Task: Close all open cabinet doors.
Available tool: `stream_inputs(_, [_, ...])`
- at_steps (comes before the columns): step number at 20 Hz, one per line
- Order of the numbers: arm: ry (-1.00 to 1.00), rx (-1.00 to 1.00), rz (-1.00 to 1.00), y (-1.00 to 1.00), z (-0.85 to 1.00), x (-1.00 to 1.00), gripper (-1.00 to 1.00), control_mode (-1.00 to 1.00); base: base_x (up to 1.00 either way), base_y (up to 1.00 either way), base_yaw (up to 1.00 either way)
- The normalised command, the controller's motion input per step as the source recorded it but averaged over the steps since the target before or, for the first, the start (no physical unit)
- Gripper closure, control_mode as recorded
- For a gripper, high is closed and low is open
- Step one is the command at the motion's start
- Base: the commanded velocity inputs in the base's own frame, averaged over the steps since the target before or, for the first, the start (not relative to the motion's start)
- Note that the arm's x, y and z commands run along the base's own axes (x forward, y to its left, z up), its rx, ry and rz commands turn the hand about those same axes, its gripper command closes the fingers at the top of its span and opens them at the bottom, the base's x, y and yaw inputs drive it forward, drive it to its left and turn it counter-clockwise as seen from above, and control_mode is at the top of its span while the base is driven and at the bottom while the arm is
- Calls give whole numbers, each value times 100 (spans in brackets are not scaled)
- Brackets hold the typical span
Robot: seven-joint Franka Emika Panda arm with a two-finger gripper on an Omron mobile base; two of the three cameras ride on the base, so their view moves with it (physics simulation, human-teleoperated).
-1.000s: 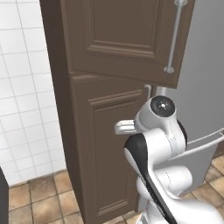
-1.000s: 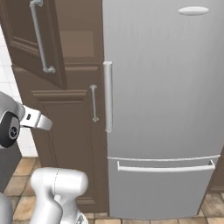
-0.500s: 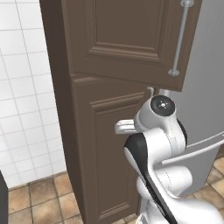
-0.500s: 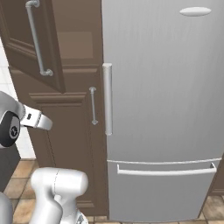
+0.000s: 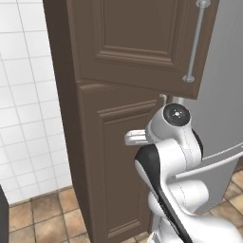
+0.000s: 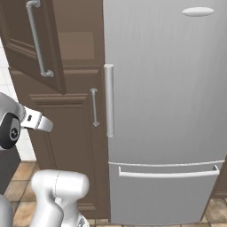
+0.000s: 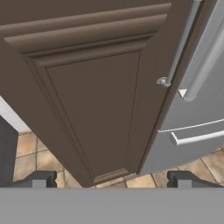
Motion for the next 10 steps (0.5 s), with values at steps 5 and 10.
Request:
stream_inputs(5, [-4,0,0,0,0,-25,-100,-100,0,0,0])
stream_inputs(10, [-17,0,-6,6,8,-52,-100,-100,0,0,0])
